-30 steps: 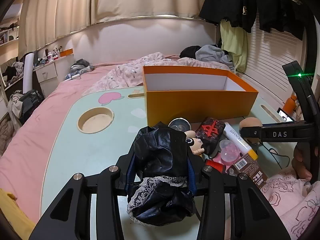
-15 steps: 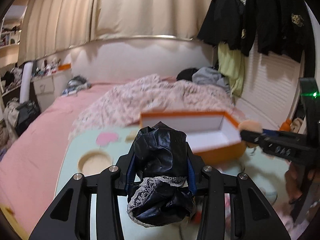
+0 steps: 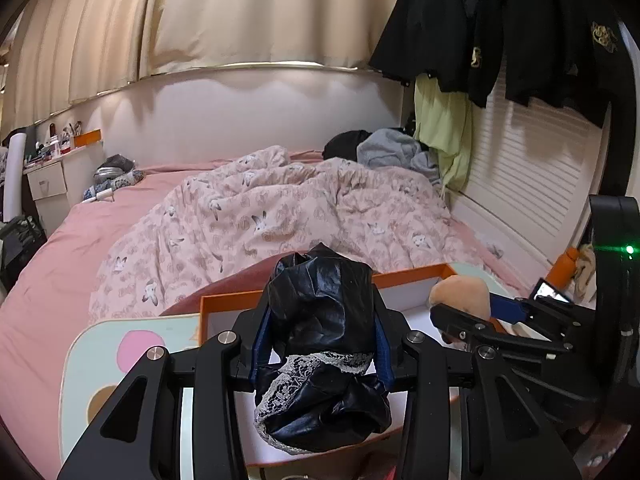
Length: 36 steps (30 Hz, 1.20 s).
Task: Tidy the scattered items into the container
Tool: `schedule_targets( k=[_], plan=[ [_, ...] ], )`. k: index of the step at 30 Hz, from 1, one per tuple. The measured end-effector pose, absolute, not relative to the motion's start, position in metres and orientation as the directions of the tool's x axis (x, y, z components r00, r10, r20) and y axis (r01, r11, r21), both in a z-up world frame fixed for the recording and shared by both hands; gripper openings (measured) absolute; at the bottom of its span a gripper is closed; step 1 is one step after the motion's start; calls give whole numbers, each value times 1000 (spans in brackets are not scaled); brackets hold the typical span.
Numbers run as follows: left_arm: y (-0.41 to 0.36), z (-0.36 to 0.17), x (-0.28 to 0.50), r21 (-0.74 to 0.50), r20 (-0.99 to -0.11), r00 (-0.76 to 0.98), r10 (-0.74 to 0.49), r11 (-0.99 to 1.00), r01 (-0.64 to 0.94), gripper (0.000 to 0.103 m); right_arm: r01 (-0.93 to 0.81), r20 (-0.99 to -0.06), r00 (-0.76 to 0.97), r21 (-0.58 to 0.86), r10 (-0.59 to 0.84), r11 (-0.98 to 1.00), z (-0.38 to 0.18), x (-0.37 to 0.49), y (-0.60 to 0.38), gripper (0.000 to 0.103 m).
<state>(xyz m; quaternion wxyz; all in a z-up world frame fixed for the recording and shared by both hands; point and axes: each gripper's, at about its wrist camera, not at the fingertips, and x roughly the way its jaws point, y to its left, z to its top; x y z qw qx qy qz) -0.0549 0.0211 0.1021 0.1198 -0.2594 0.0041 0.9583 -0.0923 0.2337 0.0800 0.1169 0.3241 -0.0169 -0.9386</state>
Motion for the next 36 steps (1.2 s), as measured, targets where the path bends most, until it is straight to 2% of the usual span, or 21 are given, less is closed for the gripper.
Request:
schedule_targets(
  k=[8,12,13,14,16,17,19,23,27,31,36],
  plan=[
    [32,84,-66,-51,-552,-803,225,-970,-237,43,203,-629,-750,71,-202,-977,67,-105,228,46],
    [30,79,-66,-71,-571,-787,233,-969,-235,45,200,-626,-756,55,-190,-978,65,-107,226,51],
    [30,79,-65,-75,-571,-788,233,-970,-232,50,193,-623,-760,56,-185,-980,65,-107,227,52],
    [28,79,-64,-77,-567,-791,228,-971,-224,61,184,-621,-763,56,-179,-981,65,-106,228,53],
    [24,81,-59,-83,-539,-816,210,-977,-196,76,182,-612,-769,67,-185,-981,66,-104,230,58],
    [21,83,-56,-86,-521,-829,203,-979,-186,79,183,-607,-773,69,-187,-981,67,-103,230,60],
    [16,89,-50,-89,-495,-849,185,-983,-163,80,176,-581,-794,63,-180,-982,71,-97,231,67],
    [7,103,-39,-116,-494,-842,218,-976,-185,80,184,-562,-804,78,-195,-980,82,-88,233,68],
    [-7,121,-11,-143,-450,-857,250,-968,-207,80,246,-545,-794,116,-269,-962,100,-63,237,69],
    [-21,119,21,-95,-466,-857,219,-976,-198,81,332,-539,-774,101,-331,-938,106,-25,243,78],
    [-37,96,64,-72,-504,-842,192,-981,-181,81,377,-632,-696,84,-342,-922,76,8,254,79]
  ],
)
